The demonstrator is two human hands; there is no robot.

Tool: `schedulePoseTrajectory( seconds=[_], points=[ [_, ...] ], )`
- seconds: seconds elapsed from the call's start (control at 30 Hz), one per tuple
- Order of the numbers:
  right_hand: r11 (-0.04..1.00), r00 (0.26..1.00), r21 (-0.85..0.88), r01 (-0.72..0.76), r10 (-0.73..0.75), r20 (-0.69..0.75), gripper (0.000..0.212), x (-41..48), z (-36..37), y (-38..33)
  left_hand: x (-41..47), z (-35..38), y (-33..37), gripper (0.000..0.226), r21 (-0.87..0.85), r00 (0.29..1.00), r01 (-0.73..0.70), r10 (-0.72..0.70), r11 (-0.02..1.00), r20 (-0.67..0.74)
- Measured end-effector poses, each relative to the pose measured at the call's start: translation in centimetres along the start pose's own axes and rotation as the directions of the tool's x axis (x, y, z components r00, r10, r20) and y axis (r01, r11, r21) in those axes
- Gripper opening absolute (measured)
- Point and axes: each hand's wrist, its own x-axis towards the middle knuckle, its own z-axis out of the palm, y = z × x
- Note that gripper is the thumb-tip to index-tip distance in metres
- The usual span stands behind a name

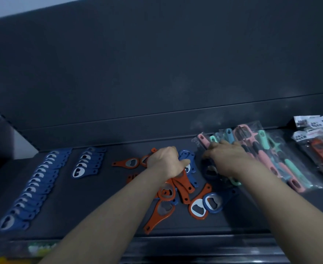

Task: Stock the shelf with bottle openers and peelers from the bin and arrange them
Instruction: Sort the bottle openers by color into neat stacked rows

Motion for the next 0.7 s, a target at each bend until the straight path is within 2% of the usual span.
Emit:
schedulePoseTrajectory(
  seconds=[0.07,0.2,0.37,0.47,0.6,0.7],
  points=[
    [0.999,1.000,-0.024,-0.025,0.025,0.005,0.044,-0.2,0.3,0.1,0.2,0.2,0.1,0.050,0.023,0.999,-0.001,0.001,1.000,0.032],
    [1.000,1.000,-0.002,-0.013,0.013,0.001,0.045,-0.3,0.7,0.4,0.4,-0.3,0.1,0.044,0.042,0.991,-0.018,0.012,0.999,0.134],
    [0.999,0.999,0.026,0.035,-0.035,-0.006,0.027,0.3,0.4,0.0,0.7,0.2,0.0,0.021,0.037,0.999,-0.015,0.014,0.999,0.037],
    [0.997,0.998,0.065,0.047,-0.044,-0.051,0.025,0.9,1.0,-0.2,0.6,0.3,-0.4,0.019,0.012,0.999,-0.010,0.011,1.000,-0.030],
    [0.953,0.986,0.302,0.009,0.042,-0.163,0.020,1.3,2.6,-1.2,0.6,0.4,-0.9,0.021,0.007,0.996,-0.004,0.004,1.000,-0.092],
    [0.890,0.989,0.453,0.047,0.024,-0.148,0.025,1.4,2.5,-1.2,0.9,0.5,-1.3,0.016,-0.054,0.990,0.031,-0.038,0.998,-0.134]
  ],
)
